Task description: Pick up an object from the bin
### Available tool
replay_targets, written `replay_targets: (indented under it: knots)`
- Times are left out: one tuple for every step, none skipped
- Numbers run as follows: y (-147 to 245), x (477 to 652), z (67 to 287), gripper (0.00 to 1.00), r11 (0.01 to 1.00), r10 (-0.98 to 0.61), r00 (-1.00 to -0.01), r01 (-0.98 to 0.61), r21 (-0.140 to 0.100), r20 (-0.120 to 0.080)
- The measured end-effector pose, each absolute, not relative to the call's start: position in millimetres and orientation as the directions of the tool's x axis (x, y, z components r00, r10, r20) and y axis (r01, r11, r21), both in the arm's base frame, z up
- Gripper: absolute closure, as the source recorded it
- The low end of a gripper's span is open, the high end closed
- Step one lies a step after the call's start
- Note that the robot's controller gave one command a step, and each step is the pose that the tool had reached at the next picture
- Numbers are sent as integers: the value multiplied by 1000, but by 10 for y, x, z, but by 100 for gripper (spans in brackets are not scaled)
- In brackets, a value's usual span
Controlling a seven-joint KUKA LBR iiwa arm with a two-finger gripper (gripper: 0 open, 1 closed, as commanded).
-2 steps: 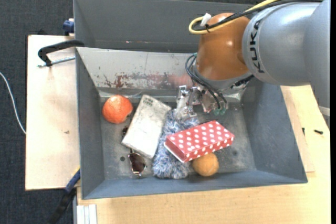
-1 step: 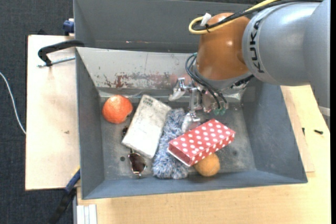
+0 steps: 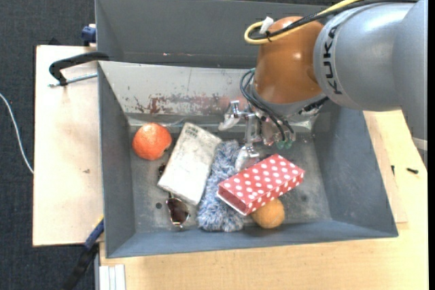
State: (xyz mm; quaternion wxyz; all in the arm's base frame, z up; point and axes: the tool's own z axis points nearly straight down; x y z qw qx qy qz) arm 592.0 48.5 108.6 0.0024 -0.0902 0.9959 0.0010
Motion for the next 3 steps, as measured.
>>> replay_targets:
  knots:
    - [552,5957,983,0,960,-280,-960,-280,-1,-6]
    - [746,5970,849,100,802,-597,-802,-597,-8,-2]
    - [746,5970,849,100,802,-597,-802,-597,-8,-2]
